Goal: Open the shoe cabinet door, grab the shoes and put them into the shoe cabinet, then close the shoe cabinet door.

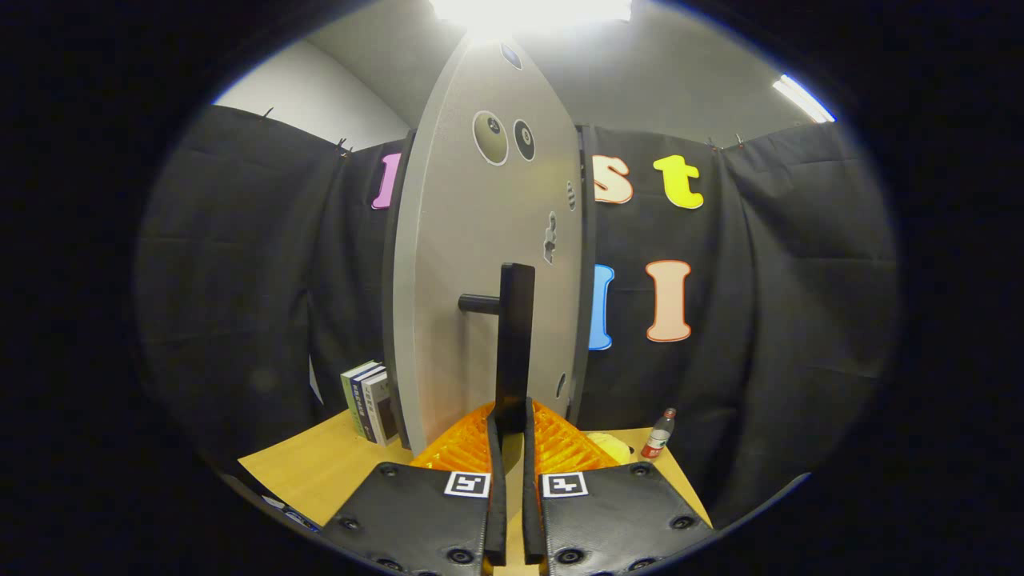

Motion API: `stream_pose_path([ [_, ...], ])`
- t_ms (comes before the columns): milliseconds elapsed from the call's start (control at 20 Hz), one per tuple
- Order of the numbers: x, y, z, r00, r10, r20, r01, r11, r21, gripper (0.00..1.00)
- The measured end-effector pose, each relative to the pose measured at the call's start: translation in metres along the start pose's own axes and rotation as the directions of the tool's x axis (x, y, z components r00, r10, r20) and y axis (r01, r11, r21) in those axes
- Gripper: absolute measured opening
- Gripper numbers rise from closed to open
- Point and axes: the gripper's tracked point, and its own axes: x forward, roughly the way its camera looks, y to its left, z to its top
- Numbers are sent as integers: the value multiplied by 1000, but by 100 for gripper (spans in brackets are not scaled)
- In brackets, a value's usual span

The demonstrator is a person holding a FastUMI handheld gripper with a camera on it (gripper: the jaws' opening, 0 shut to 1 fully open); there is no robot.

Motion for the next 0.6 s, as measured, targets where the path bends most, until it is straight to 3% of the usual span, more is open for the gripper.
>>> stream_pose_path([
  [250,-5,-48,-2,984,-177,7,177,982,-72,9],
  [500,-10,-51,-5,978,-210,7,210,978,10,4],
  [600,-14,-59,2,968,-249,44,249,968,2,11],
])
